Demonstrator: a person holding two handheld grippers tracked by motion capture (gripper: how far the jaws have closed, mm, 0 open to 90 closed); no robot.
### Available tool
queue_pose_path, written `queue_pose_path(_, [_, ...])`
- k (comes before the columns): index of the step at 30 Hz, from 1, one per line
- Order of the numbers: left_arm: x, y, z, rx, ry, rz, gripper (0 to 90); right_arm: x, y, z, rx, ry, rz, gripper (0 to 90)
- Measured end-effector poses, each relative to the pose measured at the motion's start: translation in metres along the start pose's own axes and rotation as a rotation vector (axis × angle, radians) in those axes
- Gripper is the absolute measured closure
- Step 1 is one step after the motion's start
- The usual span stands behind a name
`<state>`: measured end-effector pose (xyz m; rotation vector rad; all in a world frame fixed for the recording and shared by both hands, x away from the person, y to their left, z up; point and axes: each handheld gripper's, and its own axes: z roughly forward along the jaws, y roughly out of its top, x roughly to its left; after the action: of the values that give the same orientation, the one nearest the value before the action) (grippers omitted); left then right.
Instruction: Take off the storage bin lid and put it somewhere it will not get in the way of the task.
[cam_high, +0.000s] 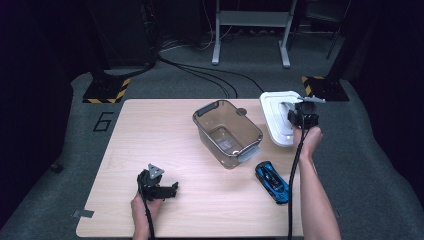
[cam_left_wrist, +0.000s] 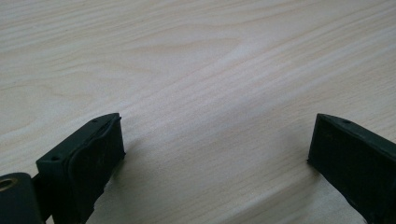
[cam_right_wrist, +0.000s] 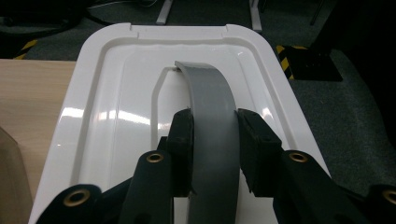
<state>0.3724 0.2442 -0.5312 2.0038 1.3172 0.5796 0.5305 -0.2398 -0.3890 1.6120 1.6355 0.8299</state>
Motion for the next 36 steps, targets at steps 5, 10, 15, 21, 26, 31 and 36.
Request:
queue_pose_path(5, [0.0,0.0,0.0,0.0,-0.001,0.002,3.4,0.0,-0.011,0.01,0.015,0.0,0.018,67.2])
queue_pose_path(10, [0.0,0.0,0.0,0.0,0.0,0.0,3.3,0.0,-0.023,0.021,0.03,-0.015,0.035,67.2])
queue_pose_path(15, [0.0,0.0,0.0,0.002,-0.001,0.006,3.4,0.0,-0.03,0.028,0.045,-0.026,0.045,67.2])
queue_pose_path(21, [0.0,0.0,0.0,0.002,-0.001,0.006,3.5,0.001,-0.04,0.038,0.06,-0.035,0.056,67.0])
queue_pose_path(26, [0.0,0.0,0.0,0.001,-0.002,0.004,3.5,0.004,-0.05,0.048,0.081,-0.034,0.057,67.0])
queue_pose_path(31, [0.0,0.0,0.0,0.002,-0.002,0.005,3.5,0.007,-0.056,0.055,0.097,-0.035,0.048,67.0])
queue_pose_path(36, [0.0,0.0,0.0,0.001,-0.002,0.005,3.6,0.006,-0.063,0.062,0.122,-0.036,0.031,66.9])
